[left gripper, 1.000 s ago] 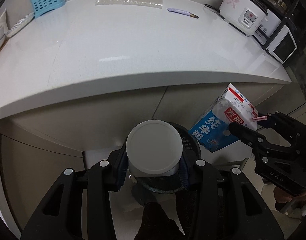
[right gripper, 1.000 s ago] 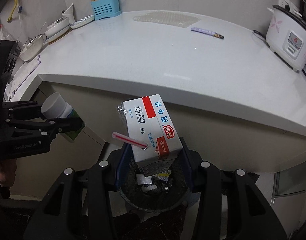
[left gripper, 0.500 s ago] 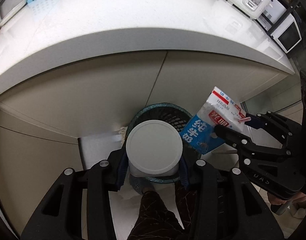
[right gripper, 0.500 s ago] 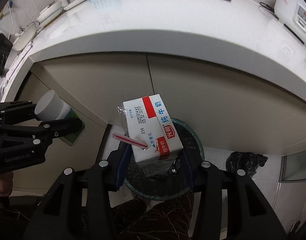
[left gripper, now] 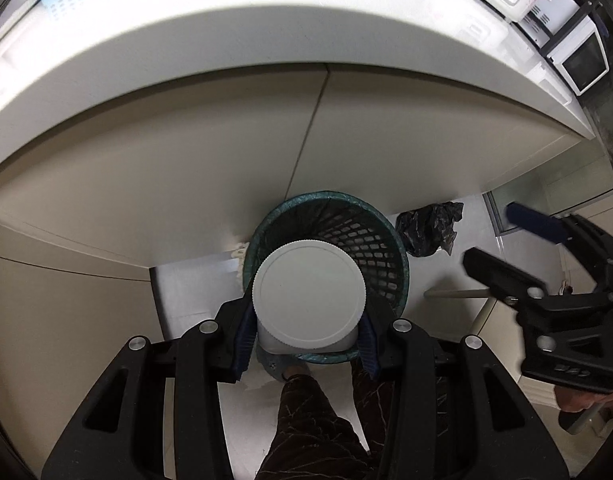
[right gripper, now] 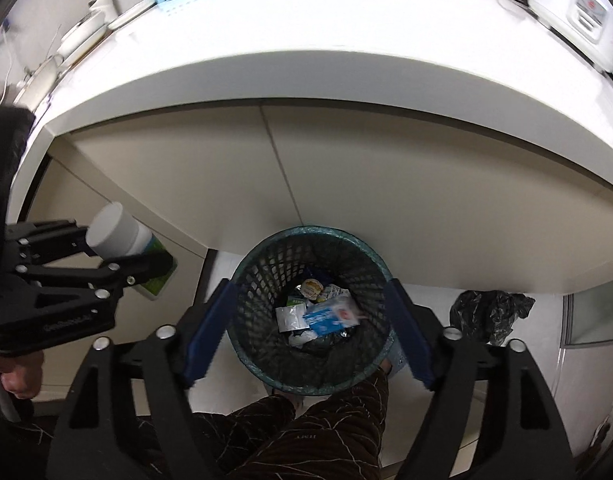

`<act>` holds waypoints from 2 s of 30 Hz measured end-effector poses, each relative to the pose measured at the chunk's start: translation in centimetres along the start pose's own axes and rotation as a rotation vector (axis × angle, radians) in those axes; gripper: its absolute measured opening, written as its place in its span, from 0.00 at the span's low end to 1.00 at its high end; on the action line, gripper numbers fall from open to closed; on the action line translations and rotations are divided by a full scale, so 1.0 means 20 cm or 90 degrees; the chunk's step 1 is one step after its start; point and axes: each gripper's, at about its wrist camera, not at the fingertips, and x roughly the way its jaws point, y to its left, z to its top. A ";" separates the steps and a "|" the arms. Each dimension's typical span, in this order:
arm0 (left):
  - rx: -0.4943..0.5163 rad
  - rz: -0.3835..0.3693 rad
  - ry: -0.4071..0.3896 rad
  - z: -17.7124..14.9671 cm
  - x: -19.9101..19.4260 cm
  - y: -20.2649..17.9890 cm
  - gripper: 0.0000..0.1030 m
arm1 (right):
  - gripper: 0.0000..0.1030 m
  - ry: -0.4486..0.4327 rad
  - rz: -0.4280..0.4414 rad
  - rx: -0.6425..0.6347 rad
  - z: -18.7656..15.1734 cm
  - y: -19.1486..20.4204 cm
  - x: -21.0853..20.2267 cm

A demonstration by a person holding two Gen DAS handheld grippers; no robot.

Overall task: Collect trash
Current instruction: 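Open the left gripper to drop the pill bottle into the wastebasket, then raise both tools back over the counter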

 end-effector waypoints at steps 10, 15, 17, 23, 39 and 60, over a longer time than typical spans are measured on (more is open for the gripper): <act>0.021 -0.004 0.030 0.02 0.17 -0.07 0.40 | 0.86 0.011 -0.031 0.039 -0.02 -0.22 -0.04; 0.032 -0.012 0.037 0.05 0.20 -0.12 0.40 | 0.86 0.014 -0.038 0.053 -0.03 -0.31 -0.05; 0.035 -0.016 0.042 0.06 0.21 -0.14 0.40 | 0.86 0.012 -0.040 0.056 -0.03 -0.32 -0.06; 0.044 -0.016 0.052 0.09 0.24 -0.19 0.42 | 0.86 0.007 -0.041 0.056 -0.02 -0.36 -0.08; 0.049 -0.006 0.012 0.10 0.12 -0.20 0.82 | 0.86 -0.017 -0.037 0.054 0.00 -0.36 -0.13; -0.016 0.033 -0.132 0.36 -0.50 -0.03 0.94 | 0.86 -0.168 -0.047 0.019 0.51 -0.31 -0.55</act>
